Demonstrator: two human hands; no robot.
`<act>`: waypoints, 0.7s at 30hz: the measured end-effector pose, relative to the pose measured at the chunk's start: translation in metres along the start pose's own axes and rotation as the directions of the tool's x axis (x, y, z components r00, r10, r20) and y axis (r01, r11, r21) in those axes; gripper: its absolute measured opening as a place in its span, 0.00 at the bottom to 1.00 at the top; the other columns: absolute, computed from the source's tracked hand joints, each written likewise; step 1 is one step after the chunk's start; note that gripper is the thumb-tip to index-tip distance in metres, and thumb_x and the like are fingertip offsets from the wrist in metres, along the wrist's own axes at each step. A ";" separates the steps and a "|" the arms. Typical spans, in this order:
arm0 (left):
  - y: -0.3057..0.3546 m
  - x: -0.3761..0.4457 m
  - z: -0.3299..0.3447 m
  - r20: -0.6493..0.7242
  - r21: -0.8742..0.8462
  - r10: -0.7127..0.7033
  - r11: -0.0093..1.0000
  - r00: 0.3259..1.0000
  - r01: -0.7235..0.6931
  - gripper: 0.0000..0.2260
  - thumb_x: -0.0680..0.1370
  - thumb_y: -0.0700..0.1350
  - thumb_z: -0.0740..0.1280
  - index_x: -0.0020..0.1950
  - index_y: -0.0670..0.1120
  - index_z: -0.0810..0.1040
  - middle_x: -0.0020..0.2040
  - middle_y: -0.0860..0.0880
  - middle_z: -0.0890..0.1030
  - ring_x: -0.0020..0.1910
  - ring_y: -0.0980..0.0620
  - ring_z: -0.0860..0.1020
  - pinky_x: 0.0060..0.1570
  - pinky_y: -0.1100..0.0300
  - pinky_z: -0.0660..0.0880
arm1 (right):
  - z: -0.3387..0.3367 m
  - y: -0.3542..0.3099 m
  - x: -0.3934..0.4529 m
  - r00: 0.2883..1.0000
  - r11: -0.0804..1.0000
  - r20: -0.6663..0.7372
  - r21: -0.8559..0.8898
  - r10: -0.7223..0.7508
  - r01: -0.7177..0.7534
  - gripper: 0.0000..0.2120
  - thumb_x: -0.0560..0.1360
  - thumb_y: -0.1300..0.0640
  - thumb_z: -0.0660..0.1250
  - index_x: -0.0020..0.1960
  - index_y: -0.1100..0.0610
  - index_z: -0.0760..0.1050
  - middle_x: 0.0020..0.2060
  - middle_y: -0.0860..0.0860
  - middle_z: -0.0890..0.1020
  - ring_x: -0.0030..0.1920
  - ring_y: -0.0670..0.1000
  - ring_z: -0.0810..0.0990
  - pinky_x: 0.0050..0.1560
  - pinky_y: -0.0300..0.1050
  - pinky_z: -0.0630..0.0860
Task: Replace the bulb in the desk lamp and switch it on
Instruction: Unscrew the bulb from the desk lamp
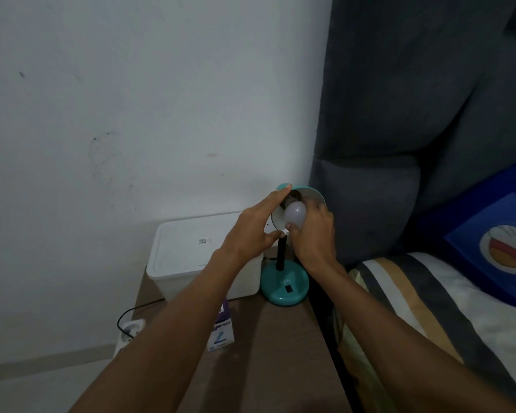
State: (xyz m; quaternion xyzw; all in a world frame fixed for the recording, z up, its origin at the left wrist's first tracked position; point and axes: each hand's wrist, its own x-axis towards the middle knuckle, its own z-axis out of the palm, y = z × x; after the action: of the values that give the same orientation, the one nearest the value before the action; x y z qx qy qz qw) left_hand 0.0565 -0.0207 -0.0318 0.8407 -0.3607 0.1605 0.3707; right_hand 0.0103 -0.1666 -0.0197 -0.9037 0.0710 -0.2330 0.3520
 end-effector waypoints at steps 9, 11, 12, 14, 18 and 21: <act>0.000 0.001 -0.002 0.001 0.001 0.004 1.000 1.000 -0.004 0.44 0.71 0.37 0.80 0.83 0.48 0.61 0.80 0.50 0.67 0.78 0.53 0.67 0.76 0.54 0.67 | 0.005 0.000 0.000 0.999 0.998 0.038 0.054 -0.014 0.012 0.27 0.74 0.63 0.69 0.71 0.47 0.72 0.64 0.58 0.68 0.61 0.59 0.74 0.61 0.51 0.76; 0.000 0.001 -0.002 0.004 -0.008 0.002 1.000 1.000 -0.002 0.44 0.72 0.37 0.79 0.83 0.48 0.61 0.80 0.51 0.67 0.78 0.54 0.68 0.76 0.54 0.68 | 0.005 0.000 0.002 1.000 0.999 0.027 0.053 -0.007 0.005 0.25 0.76 0.59 0.70 0.71 0.47 0.72 0.65 0.58 0.69 0.63 0.60 0.72 0.61 0.49 0.74; -0.001 0.001 -0.001 0.004 -0.009 0.001 1.000 1.000 -0.001 0.44 0.72 0.37 0.79 0.83 0.48 0.61 0.80 0.51 0.67 0.78 0.54 0.68 0.76 0.54 0.68 | 0.006 -0.001 0.002 1.000 0.998 0.016 0.060 -0.001 0.000 0.25 0.76 0.58 0.70 0.71 0.48 0.71 0.65 0.59 0.70 0.64 0.60 0.72 0.60 0.49 0.73; -0.002 0.001 -0.001 0.003 -0.014 0.001 1.000 1.000 -0.001 0.44 0.72 0.37 0.80 0.83 0.48 0.61 0.80 0.51 0.67 0.78 0.54 0.67 0.76 0.54 0.67 | 0.006 -0.001 0.003 0.999 0.996 -0.018 0.084 0.029 -0.027 0.28 0.74 0.59 0.73 0.72 0.54 0.69 0.65 0.59 0.74 0.63 0.59 0.74 0.60 0.51 0.75; -0.004 0.001 -0.001 -0.002 -0.013 -0.006 1.000 1.000 0.006 0.45 0.71 0.37 0.80 0.83 0.48 0.60 0.80 0.51 0.66 0.79 0.54 0.66 0.77 0.55 0.65 | 0.003 -0.002 0.005 0.998 0.996 -0.017 0.078 0.052 -0.051 0.25 0.74 0.55 0.75 0.68 0.57 0.72 0.61 0.58 0.79 0.58 0.58 0.80 0.56 0.54 0.79; -0.003 0.001 -0.002 -0.009 -0.006 0.002 1.000 1.000 -0.002 0.45 0.70 0.37 0.80 0.83 0.47 0.60 0.80 0.51 0.66 0.79 0.54 0.66 0.77 0.55 0.65 | 0.000 -0.004 0.004 0.999 0.998 0.015 0.045 0.035 -0.036 0.25 0.75 0.60 0.73 0.70 0.53 0.71 0.63 0.58 0.75 0.58 0.58 0.78 0.57 0.51 0.78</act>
State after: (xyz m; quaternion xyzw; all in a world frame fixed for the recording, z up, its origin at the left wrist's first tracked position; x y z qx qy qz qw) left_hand 0.0592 -0.0186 -0.0318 0.8386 -0.3603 0.1634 0.3745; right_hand 0.0137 -0.1649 -0.0162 -0.8957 0.0792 -0.2218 0.3772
